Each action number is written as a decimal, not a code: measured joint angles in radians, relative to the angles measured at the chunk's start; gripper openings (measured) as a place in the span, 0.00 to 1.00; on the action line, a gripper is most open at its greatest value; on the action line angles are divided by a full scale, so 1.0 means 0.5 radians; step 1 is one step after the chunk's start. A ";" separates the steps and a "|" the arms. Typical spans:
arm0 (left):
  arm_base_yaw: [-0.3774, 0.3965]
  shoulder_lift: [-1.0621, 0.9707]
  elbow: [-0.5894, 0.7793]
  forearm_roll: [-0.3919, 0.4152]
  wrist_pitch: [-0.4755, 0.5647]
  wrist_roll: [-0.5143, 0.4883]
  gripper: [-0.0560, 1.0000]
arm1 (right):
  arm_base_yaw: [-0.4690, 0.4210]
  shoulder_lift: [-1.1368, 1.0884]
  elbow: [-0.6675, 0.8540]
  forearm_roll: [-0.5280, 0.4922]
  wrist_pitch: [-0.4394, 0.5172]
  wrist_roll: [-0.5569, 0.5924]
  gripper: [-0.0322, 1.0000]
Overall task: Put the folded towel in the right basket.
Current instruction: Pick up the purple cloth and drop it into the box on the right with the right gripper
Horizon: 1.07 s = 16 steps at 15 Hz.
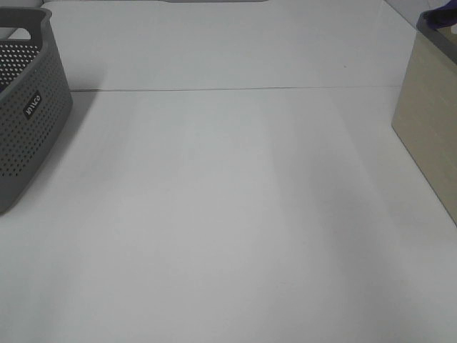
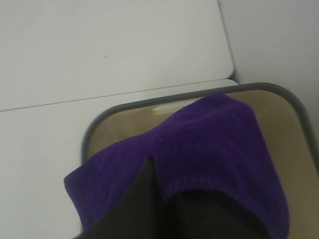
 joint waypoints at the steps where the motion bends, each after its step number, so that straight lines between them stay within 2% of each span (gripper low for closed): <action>1: 0.000 0.000 0.000 0.000 0.000 0.000 0.99 | -0.084 0.000 0.000 -0.018 0.006 0.000 0.07; 5: 0.000 0.000 0.000 0.002 0.000 0.000 0.99 | -0.228 0.026 0.028 -0.032 0.006 0.000 0.07; 10: 0.000 0.000 0.000 0.006 0.000 0.000 0.99 | -0.228 0.026 0.264 -0.014 0.010 0.138 0.08; 11: 0.000 0.000 0.000 0.006 0.000 0.000 0.99 | -0.228 0.026 0.292 -0.014 0.012 0.154 0.15; 12: 0.000 0.000 0.000 0.006 0.000 0.000 0.99 | -0.228 0.026 0.316 -0.014 0.014 0.156 0.28; 14: 0.000 0.000 0.000 0.006 0.000 0.000 0.99 | -0.228 0.026 0.356 -0.014 0.012 0.134 0.63; 15: 0.000 0.000 0.000 0.006 0.000 0.000 0.99 | -0.228 0.026 0.358 -0.014 0.012 0.106 0.76; 16: 0.000 0.000 0.000 0.006 0.000 0.000 0.99 | -0.228 0.026 0.358 -0.014 0.012 0.100 0.83</action>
